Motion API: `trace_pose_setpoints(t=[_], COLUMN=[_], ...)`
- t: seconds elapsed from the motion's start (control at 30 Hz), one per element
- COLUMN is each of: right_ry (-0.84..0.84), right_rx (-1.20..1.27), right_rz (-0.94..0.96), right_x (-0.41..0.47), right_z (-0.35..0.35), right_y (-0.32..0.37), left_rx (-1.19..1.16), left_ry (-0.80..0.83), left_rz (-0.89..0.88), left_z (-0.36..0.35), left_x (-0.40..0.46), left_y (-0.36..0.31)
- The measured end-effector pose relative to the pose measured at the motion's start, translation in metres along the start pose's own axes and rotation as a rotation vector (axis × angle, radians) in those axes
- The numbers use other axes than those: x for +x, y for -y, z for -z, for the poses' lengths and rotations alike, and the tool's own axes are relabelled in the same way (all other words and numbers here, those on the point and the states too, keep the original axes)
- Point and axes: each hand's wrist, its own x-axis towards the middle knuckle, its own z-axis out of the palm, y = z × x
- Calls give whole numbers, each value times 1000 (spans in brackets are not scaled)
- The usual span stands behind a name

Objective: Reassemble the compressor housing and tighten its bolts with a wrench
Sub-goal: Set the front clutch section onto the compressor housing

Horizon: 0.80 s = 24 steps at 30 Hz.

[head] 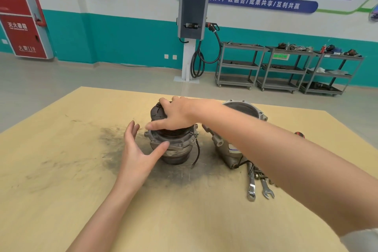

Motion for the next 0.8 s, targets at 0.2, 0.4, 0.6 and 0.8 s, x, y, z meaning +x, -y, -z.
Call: trace_pose_setpoints(t=[0.2, 0.4, 0.6, 0.8], right_ry=[17, -195, -276, -302], right_rx=[164, -43, -148, -107], right_rz=[338, 387, 272, -87], right_x=[-4, 1, -3, -5], right_z=[6, -9, -11, -16], right_y=[-41, -29, -19, 13], left_rx=[10, 1, 5, 10], left_ry=[5, 5, 9, 7], left_rz=[-8, -12, -12, -1], left_z=[-3, -2, -3, -3], left_x=[2, 3, 1, -1], left_y=[0, 0, -2, -2])
